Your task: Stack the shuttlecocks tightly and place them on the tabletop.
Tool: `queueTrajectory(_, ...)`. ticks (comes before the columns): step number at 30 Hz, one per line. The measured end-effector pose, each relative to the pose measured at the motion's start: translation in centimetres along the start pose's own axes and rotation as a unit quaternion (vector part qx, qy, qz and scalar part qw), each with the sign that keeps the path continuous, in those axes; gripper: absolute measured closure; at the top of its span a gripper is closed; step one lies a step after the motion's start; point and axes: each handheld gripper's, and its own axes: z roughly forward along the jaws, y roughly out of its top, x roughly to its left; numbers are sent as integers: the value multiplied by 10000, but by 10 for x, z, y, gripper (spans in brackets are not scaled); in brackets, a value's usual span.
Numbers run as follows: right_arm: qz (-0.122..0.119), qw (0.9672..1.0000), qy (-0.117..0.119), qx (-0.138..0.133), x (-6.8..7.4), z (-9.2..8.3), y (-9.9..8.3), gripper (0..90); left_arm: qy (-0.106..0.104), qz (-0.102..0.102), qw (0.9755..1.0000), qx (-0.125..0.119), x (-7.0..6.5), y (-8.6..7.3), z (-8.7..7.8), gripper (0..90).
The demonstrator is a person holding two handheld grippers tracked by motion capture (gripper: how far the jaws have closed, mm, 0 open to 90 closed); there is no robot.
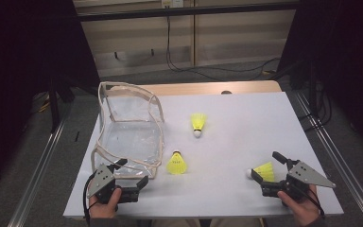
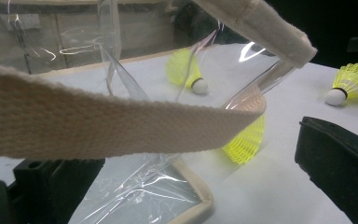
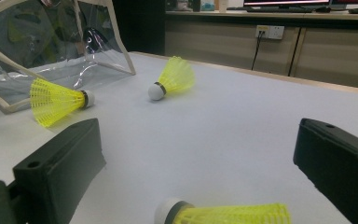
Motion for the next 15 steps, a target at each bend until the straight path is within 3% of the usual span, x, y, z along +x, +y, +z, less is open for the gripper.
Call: queueTrajectory(15, -63, 10000, 14, -10, 0, -1, 1, 10, -257, 53, 9995, 151, -9, 0, 6, 12)
